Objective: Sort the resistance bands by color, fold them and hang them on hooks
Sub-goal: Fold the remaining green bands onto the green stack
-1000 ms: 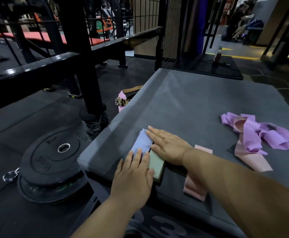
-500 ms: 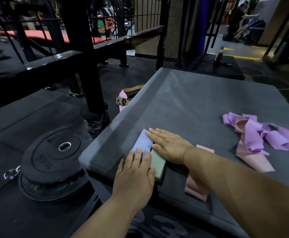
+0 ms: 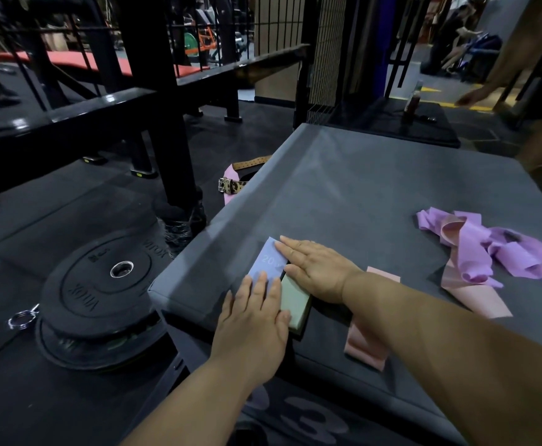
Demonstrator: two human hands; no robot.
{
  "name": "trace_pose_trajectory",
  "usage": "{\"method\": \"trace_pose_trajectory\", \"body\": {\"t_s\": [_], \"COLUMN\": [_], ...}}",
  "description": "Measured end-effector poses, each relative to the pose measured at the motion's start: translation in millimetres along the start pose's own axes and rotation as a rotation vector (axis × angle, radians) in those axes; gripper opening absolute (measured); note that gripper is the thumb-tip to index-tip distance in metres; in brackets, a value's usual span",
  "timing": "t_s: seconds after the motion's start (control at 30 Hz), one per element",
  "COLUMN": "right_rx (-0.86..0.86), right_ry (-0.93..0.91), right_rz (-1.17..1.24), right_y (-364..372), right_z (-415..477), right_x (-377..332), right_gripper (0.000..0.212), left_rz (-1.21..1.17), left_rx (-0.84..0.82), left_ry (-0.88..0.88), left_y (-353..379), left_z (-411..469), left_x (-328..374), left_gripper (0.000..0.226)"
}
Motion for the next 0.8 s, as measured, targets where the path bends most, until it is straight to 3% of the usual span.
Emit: {"method": "trace_pose_trajectory", "body": {"t_s": [0.5, 0.8], "right_rx": [-0.018, 0.031], "right_ry": [0.034, 0.024], "right_rz": [-0.012, -0.076], "right_y": [-1, -8], "right_z": [0, -2], "right_x": [1, -4], "right_gripper": [0.056, 0.053], "left_rz": [-0.024, -0.075], "left_rx": [-0.024, 0.061], "left_ry": [0.007, -0.019], "left_y": [-6, -17], "left_z": [0, -2], "left_x": [0, 5], "left_gripper": [0.056, 0.05]}}
Point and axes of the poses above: each hand's wrist, its own z-axis towards the middle knuckle, its own y-axis out of the palm, x = y × z, the point moved 2 cm from there along z, towards the middle knuckle, and after that the axes turned 2 degrees about -y, right-handed, at the moved point
